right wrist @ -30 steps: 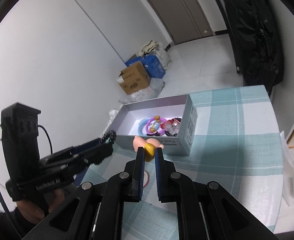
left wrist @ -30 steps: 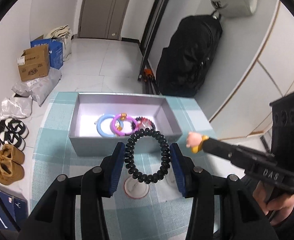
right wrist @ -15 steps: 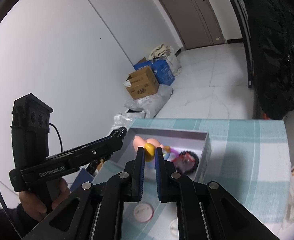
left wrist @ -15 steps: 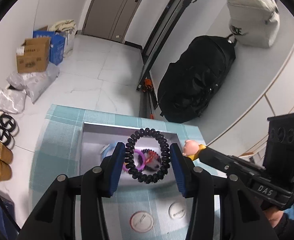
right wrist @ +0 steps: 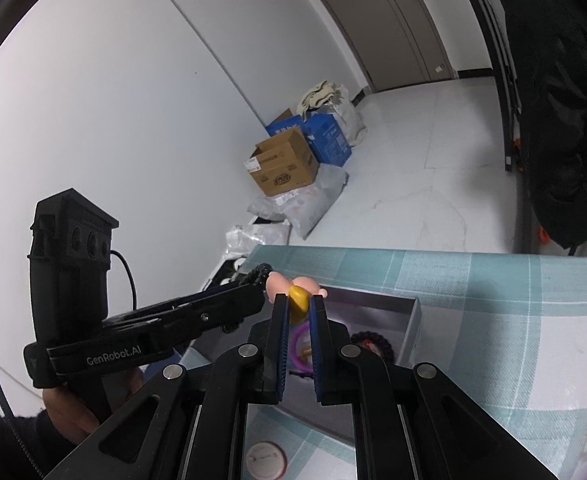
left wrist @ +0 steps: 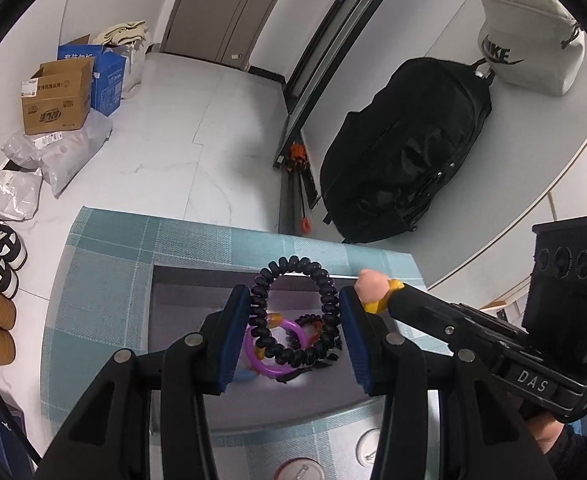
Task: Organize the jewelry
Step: 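Carry the bracelet and duck charm into the box and open both grippers, then withdraw both grippers from the box to the two pin badges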
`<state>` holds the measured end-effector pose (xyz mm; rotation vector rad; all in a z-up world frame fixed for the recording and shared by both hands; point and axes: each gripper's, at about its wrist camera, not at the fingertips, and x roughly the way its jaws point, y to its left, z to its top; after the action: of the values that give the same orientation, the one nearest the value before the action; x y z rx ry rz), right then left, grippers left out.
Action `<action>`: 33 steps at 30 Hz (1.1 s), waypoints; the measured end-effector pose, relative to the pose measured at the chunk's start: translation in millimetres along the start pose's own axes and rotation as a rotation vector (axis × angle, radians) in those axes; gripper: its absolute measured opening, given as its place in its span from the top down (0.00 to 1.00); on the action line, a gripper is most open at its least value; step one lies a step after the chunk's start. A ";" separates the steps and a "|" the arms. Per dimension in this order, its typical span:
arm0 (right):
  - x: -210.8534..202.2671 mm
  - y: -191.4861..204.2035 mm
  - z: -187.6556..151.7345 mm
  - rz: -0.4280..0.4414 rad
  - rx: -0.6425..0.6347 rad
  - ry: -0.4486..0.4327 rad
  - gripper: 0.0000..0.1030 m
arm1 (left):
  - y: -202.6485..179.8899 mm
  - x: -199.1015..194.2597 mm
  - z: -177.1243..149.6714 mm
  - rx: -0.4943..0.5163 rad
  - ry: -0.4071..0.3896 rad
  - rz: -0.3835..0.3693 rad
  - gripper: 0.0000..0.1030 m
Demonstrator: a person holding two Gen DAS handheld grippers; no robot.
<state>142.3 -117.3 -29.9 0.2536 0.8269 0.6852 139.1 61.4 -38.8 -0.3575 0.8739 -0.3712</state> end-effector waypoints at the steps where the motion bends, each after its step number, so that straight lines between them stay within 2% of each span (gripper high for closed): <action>1: 0.9 -1.8 -0.6 0.001 0.002 0.003 0.91 | 1.4 2.8 0.1 -0.005 0.009 -0.002 0.61; 12: -1.5 -5.3 -0.5 -0.006 0.007 -0.008 0.91 | 1.4 8.9 -1.9 -0.012 0.033 -0.010 0.61; 15: -1.0 -3.8 -1.0 -0.009 0.003 -0.007 0.91 | 2.4 8.3 -2.1 -0.020 0.023 0.021 0.61; 20: 3.8 -1.2 -2.2 -0.046 -0.003 0.011 0.84 | 9.6 8.4 -1.9 -0.059 0.031 0.039 0.55; 23: 2.7 2.7 -4.4 -0.047 -0.014 0.020 0.83 | 12.9 6.3 -2.8 -0.091 0.046 0.037 0.43; 24: 0.8 4.4 -4.7 -0.051 -0.023 0.016 0.78 | 13.0 4.1 -2.7 -0.100 0.044 0.034 0.43; 27: -10.2 8.6 -6.4 -0.052 -0.038 -0.023 0.53 | 5.9 -5.6 -3.2 -0.074 0.016 0.044 0.42; 33: -30.4 13.9 -8.9 -0.062 -0.053 -0.072 0.49 | -10.3 -17.1 -10.7 -0.002 -0.012 0.073 0.41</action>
<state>114.7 -126.9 -11.4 0.2033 0.7438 0.6357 118.8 58.5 -29.1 -0.3286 0.8729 -0.3000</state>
